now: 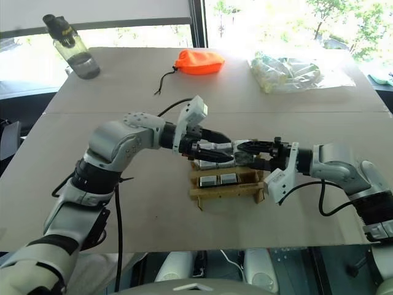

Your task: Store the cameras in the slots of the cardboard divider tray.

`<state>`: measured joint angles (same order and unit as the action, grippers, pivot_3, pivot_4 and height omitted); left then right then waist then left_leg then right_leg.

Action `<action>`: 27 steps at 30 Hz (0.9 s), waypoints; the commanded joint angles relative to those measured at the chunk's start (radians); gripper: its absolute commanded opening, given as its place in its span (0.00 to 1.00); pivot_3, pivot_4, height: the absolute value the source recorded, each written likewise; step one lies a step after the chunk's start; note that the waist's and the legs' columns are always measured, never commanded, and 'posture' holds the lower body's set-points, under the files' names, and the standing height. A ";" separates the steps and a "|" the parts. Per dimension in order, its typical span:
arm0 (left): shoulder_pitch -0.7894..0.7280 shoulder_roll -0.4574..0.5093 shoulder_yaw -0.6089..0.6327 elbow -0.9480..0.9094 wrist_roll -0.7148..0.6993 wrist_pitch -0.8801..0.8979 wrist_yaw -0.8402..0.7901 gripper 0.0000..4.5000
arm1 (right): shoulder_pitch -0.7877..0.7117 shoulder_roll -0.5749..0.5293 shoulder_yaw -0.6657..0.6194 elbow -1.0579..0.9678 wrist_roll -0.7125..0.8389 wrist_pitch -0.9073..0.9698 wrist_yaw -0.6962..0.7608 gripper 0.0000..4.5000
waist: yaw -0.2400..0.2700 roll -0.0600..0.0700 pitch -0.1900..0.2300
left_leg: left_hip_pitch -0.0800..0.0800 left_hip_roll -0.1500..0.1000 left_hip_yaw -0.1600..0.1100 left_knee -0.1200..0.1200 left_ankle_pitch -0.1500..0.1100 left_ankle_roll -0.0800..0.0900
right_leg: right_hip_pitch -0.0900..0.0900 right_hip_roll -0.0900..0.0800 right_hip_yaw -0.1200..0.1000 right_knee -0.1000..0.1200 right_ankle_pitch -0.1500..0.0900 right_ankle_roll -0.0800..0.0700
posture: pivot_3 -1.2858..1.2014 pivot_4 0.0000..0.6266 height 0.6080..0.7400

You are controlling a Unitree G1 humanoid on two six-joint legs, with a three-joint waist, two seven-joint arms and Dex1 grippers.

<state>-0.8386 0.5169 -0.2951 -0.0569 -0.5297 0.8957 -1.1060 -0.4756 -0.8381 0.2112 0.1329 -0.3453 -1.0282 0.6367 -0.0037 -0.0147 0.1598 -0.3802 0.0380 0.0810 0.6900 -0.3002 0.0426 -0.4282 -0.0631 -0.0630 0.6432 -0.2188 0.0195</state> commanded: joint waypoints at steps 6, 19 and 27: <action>-0.019 -0.027 0.007 -0.024 -0.004 0.001 0.001 0.73 | -0.027 0.001 0.003 -0.051 0.038 0.018 -0.004 0.46 | 0.001 0.000 0.000 | 0.000 0.000 0.000 0.000 0.000 0.000 | 0.000 0.000 0.000 0.000 0.000 0.000 | 0.52 0.24 1.00; -0.021 -0.040 0.001 -0.009 0.014 -0.003 0.002 0.15 | -0.025 0.023 0.013 -0.092 0.036 0.050 0.000 0.46 | 0.000 0.000 0.000 | 0.000 0.000 0.000 0.000 0.000 0.000 | 0.000 0.000 0.000 0.000 0.000 0.000 | 0.52 0.24 1.00; -0.007 -0.032 -0.008 -0.021 0.021 -0.003 -0.010 0.15 | 0.011 0.017 0.008 -0.146 0.076 0.135 0.028 0.57 | 0.001 0.000 0.000 | 0.000 0.000 0.000 0.000 0.000 0.000 | 0.000 0.000 0.000 0.000 0.000 0.000 | 0.52 0.24 1.00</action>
<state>-0.8385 0.4929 -0.2999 -0.0571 -0.5005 0.8972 -1.1053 -0.4598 -0.8190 0.2307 0.0515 -0.3209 -0.9182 0.6616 -0.0027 -0.0147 0.1599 -0.3805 0.0380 0.0806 0.6902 -0.3002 0.0426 -0.4282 -0.0631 -0.0632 0.6434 -0.2187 0.0195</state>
